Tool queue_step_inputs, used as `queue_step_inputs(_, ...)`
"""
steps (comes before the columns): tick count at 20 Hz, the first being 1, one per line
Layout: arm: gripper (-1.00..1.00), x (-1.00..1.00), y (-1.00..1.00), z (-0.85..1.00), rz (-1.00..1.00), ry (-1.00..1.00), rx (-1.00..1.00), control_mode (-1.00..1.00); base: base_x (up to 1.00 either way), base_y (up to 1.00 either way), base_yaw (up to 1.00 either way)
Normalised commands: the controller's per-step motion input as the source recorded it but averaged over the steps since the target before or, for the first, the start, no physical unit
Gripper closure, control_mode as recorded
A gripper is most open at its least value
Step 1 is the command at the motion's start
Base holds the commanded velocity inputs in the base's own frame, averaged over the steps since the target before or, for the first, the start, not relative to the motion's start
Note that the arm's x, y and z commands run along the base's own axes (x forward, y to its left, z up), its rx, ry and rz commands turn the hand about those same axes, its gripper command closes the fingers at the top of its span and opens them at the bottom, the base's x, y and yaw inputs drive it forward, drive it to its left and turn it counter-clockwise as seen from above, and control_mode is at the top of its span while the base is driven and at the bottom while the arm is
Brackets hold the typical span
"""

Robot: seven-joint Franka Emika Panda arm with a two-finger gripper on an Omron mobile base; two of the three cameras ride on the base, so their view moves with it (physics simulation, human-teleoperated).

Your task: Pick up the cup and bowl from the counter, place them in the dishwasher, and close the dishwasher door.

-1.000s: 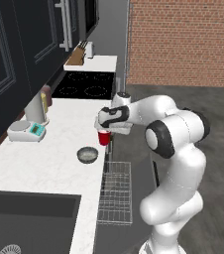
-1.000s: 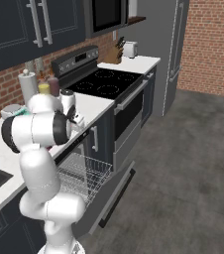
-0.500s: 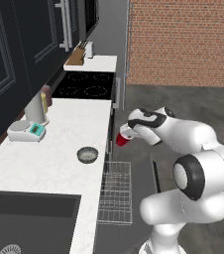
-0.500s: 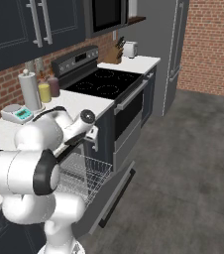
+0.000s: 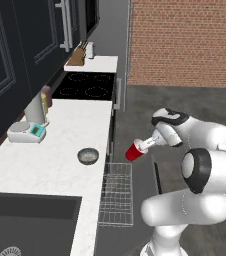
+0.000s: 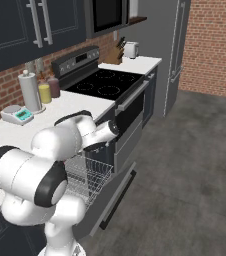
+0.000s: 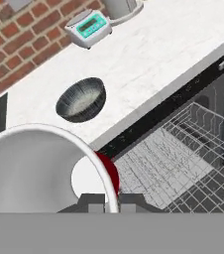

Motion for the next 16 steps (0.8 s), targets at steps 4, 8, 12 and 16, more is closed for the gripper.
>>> queue_step_inputs(4,1.0,-0.18,-0.16,-0.32,0.54,-0.08,-0.19,-1.0,0.0,0.0,0.0)
queue_step_inputs(8,1.0,-0.02,0.04,-0.43,0.33,0.01,-0.2,-1.0,0.0,0.0,0.0)
queue_step_inputs(12,1.0,-0.02,0.29,-0.44,0.22,0.01,-0.16,-1.0,0.0,0.0,0.0)
queue_step_inputs(16,1.0,-0.01,0.34,-0.29,0.09,0.0,0.0,-1.0,0.0,0.0,0.0)
